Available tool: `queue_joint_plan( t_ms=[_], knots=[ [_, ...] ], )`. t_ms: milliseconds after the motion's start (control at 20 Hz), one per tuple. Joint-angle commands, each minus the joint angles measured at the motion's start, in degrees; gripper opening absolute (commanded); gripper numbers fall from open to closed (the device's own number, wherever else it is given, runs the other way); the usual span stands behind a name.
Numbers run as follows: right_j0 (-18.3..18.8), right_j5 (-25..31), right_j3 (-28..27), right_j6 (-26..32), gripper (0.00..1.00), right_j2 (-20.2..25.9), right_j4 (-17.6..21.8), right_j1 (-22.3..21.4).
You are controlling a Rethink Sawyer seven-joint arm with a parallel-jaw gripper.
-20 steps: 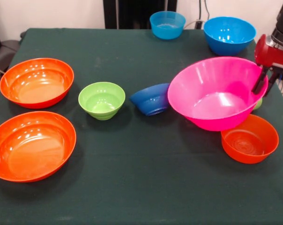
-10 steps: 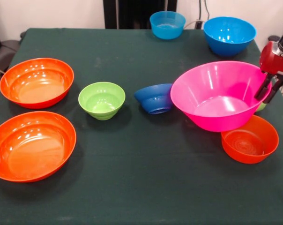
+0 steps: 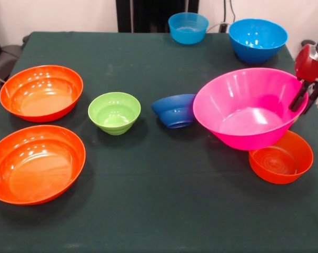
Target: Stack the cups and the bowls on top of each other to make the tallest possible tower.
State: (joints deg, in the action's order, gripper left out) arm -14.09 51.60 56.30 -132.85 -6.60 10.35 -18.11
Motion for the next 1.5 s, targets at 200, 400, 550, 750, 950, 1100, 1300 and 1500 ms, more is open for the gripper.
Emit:
queue_joint_plan(
  t_ms=[200,400,550,750,950,1100,1300,1500],
  knots=[
    [-0.5,5.9,2.5,1.2,0.00,3.6,-1.0,-4.8],
    [0.1,11.1,-3.1,1.6,0.00,4.1,-2.1,-3.8],
    [-0.4,12.5,-7.2,-0.3,0.00,3.5,-2.1,-1.4],
    [-1.1,14.6,-12.2,-2.7,0.00,3.1,-2.0,1.9],
    [-1.7,15.0,-15.4,-4.6,0.00,2.6,-1.7,4.6],
    [-2.2,15.1,-16.3,-5.5,0.00,2.0,-1.6,5.8],
    [-2.7,14.4,-15.7,-6.0,0.00,1.4,-1.9,6.0],
    [-3.3,13.2,-14.9,-7.3,0.00,0.4,-2.0,6.4]
  ],
)
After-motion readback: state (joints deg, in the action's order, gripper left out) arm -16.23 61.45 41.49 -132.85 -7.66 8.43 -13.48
